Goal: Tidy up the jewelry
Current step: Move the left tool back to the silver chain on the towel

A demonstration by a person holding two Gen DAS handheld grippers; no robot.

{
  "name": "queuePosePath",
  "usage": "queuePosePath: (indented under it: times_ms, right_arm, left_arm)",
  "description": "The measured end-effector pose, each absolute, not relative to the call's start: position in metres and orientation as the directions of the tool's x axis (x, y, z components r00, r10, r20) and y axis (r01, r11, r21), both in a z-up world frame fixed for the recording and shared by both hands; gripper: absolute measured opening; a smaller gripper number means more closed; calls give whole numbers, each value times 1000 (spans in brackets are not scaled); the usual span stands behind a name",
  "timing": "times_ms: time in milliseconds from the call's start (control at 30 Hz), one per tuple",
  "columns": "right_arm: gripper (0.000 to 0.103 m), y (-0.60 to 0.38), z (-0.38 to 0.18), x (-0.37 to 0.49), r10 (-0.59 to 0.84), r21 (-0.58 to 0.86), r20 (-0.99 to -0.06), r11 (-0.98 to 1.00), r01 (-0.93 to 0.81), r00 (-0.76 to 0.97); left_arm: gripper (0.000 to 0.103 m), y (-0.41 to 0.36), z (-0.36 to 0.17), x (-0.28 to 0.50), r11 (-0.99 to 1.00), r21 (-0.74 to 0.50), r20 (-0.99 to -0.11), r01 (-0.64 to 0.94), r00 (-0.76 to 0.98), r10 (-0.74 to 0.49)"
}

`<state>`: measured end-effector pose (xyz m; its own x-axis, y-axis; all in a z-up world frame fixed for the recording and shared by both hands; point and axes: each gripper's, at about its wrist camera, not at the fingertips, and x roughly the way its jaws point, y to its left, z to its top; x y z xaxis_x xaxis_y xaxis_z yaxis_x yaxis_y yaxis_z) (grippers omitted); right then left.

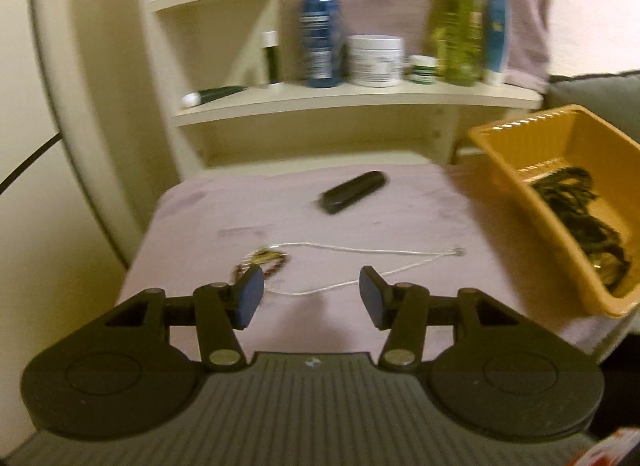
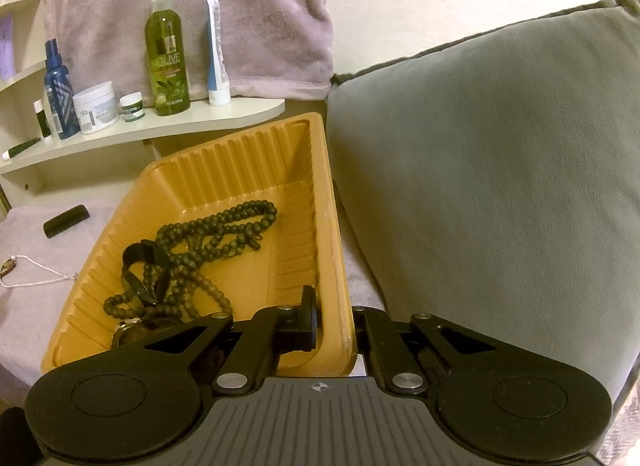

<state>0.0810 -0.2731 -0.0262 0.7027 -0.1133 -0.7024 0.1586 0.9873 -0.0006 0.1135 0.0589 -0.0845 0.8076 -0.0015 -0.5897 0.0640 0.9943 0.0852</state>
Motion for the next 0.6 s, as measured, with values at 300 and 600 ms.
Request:
queuePosePath:
  times_ms: [300, 600]
  right_arm:
    - [5, -272, -27, 81, -121, -14, -704, 988, 157, 699]
    - [5, -272, -27, 80, -122, -13, -704, 987, 158, 699]
  left_arm:
    - [46, 77, -93, 123, 998, 56, -602, 17, 798, 19]
    - [32, 34, -96, 137, 961, 67, -593, 268, 786, -178]
